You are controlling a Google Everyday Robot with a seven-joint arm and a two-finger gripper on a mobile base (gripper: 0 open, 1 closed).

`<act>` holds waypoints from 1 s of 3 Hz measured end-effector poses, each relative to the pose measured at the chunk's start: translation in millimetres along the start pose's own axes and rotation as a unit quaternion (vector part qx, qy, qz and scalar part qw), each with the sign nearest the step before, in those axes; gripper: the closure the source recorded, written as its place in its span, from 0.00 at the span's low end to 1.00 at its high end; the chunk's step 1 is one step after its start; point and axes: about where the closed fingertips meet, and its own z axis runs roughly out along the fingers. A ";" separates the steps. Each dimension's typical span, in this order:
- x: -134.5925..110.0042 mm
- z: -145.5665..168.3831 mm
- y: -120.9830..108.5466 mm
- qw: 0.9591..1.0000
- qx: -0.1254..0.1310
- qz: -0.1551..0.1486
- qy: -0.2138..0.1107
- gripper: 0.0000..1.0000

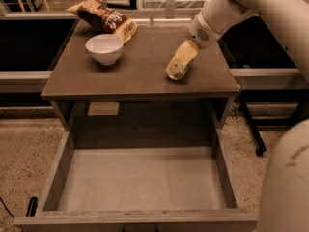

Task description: Place green can into top drawer

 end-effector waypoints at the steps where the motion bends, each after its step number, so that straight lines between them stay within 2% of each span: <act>1: 14.4 15.7 0.0 1.000 0.006 0.008 0.023 0.00; 2: 18.0 24.1 1.0 1.000 -0.007 -0.001 -0.006 0.00; 3: 23.3 45.9 -9.2 0.998 -0.027 -0.015 -0.059 0.00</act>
Offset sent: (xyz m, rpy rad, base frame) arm 0.0005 -0.0034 -0.0438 0.0968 -0.0390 0.0296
